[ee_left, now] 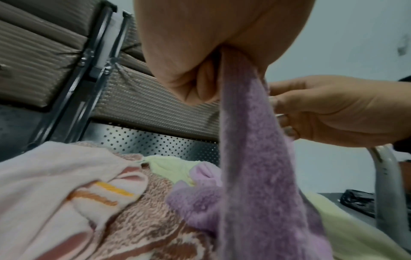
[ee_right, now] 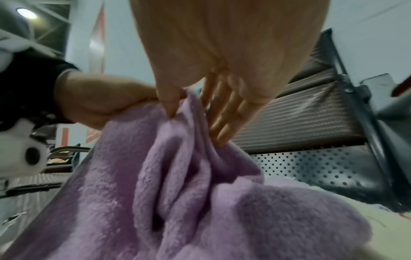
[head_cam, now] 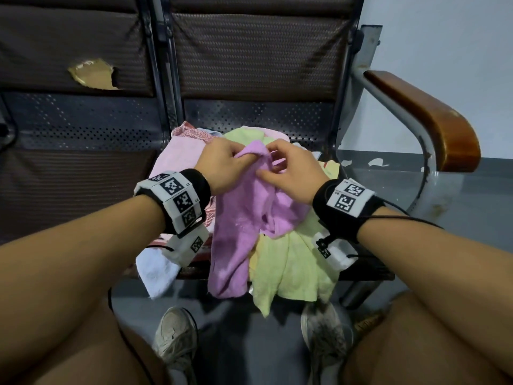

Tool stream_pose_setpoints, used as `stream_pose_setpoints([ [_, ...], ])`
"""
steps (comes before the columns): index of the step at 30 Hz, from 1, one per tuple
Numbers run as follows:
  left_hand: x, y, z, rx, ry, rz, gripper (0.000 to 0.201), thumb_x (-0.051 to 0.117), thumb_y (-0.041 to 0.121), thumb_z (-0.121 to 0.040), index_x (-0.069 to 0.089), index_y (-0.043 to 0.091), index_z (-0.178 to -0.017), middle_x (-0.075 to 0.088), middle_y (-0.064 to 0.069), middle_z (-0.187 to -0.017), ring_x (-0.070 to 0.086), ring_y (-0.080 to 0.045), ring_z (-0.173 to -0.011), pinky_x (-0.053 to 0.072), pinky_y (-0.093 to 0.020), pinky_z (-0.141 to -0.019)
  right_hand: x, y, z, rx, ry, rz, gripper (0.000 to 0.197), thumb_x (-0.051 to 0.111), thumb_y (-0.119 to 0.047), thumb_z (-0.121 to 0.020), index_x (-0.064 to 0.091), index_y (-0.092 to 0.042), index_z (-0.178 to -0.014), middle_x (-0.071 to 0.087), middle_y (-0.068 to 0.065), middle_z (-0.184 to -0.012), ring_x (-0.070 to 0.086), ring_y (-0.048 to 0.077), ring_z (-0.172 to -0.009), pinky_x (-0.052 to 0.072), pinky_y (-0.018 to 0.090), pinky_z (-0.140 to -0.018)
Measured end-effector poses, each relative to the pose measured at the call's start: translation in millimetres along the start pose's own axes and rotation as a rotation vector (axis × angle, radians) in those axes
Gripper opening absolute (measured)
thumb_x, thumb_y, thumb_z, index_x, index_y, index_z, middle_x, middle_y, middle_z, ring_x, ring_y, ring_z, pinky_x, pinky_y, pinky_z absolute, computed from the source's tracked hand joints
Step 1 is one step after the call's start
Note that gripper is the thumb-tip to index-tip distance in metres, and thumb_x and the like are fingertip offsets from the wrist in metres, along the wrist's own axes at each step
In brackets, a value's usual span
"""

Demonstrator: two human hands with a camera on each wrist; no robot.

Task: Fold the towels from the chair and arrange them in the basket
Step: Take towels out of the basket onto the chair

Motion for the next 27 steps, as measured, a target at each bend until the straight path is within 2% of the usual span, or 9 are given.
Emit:
stream_pose_setpoints([
  [3, 0, 7, -3, 0.014, 0.027, 0.002, 0.055, 0.063, 0.043, -0.090, 0.039, 0.015, -0.049, 0.040, 0.002, -0.051, 0.035, -0.013, -0.054, 0.032, -0.033, -0.053, 2, -10, 0, -0.034, 0.029, 0.073, 0.028, 0.075, -0.037, -0.083, 0.069, -0.013, -0.096, 0.071, 0.002, -0.085, 0.066, 0.018, -0.079, 0.053, 0.041, -0.079],
  [7, -16, 1, -6, -0.016, 0.116, -0.165, 0.043, 0.067, 0.042, -0.083, 0.048, 0.013, -0.057, 0.056, -0.004, -0.060, 0.054, -0.026, -0.065, 0.043, -0.036, -0.059, -7, 2, -5, 0.038, 0.038, 0.004, 0.021, 0.068, -0.032, -0.092, 0.074, -0.012, -0.092, 0.072, 0.010, -0.080, 0.064, 0.024, -0.073, 0.053, 0.045, -0.074],
  [10, -18, -3, -6, -0.029, 0.135, -0.332, 0.015, 0.061, 0.024, -0.079, 0.050, 0.019, -0.070, 0.060, 0.000, -0.073, 0.058, -0.030, -0.077, 0.045, -0.035, -0.062, -20, 6, -5, 0.015, 0.099, 0.078, 0.022, 0.059, -0.027, -0.097, 0.072, -0.013, -0.088, 0.070, 0.007, -0.077, 0.062, 0.026, -0.075, 0.051, 0.041, -0.075],
  [12, -17, -8, -7, -0.066, 0.140, -0.314, 0.011, 0.057, 0.015, -0.077, 0.049, 0.022, -0.075, 0.060, 0.001, -0.075, 0.056, -0.029, -0.077, 0.041, -0.033, -0.063, -25, 4, -6, -0.006, 0.136, 0.058, 0.021, 0.056, -0.024, -0.099, 0.067, -0.010, -0.089, 0.065, 0.006, -0.075, 0.058, 0.022, -0.072, 0.047, 0.035, -0.071],
  [16, -18, -27, -6, -0.282, 0.206, 0.057, 0.008, 0.051, 0.014, -0.083, 0.055, 0.021, -0.086, 0.059, 0.006, -0.074, 0.059, -0.025, -0.082, 0.043, -0.030, -0.068, -28, 1, -5, -0.001, 0.150, 0.048, 0.014, 0.069, -0.027, -0.084, 0.059, -0.020, -0.089, 0.055, -0.008, -0.064, 0.047, 0.010, -0.060, 0.039, 0.028, -0.059],
  [20, -21, -34, -7, -0.407, 0.290, 0.479, 0.033, 0.044, 0.002, -0.084, 0.066, 0.006, -0.109, 0.069, -0.018, -0.102, 0.068, -0.032, -0.096, 0.059, -0.044, -0.079, -30, 9, -3, 0.031, 0.115, 0.282, 0.013, 0.067, -0.016, -0.078, 0.062, -0.023, -0.088, 0.069, -0.002, -0.080, 0.061, 0.021, -0.078, 0.048, 0.032, -0.071],
  [23, -26, -32, -8, -0.439, 0.343, 0.713, 0.040, 0.037, -0.008, -0.087, 0.067, 0.004, -0.110, 0.069, -0.021, -0.102, 0.068, -0.030, -0.091, 0.059, -0.042, -0.081, -35, 9, -2, 0.011, 0.119, 0.309, 0.023, 0.060, -0.013, -0.087, 0.067, -0.023, -0.107, 0.071, 0.000, -0.085, 0.065, 0.022, -0.081, 0.047, 0.028, -0.072],
  [25, -28, -34, -9, -0.452, 0.356, 0.840, 0.038, 0.035, -0.010, -0.090, 0.066, 0.008, -0.104, 0.068, -0.015, -0.095, 0.064, -0.026, -0.085, 0.057, -0.039, -0.081, -34, -5, 2, -0.089, 0.109, 0.213, 0.039, 0.050, -0.008, -0.092, 0.056, -0.024, -0.128, 0.069, 0.006, -0.085, 0.063, 0.024, -0.070, 0.047, 0.031, -0.068],
  [27, -25, -28, -11, -0.438, 0.268, 0.831, 0.026, 0.045, -0.007, -0.093, 0.064, 0.008, -0.100, 0.066, -0.009, -0.090, 0.062, -0.021, -0.083, 0.055, -0.034, -0.077, -25, -21, 8, -0.185, 0.044, 0.146, 0.048, 0.040, -0.002, -0.092, 0.042, -0.025, -0.134, 0.068, 0.012, -0.086, 0.060, 0.026, -0.061, 0.048, 0.034, -0.060],
])
Point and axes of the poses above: each hand's wrist, its own z-axis away from the middle knuckle, its own x-axis out of the palm, y = z × x, the point moved 9 cm from there along -z, towards the middle knuckle
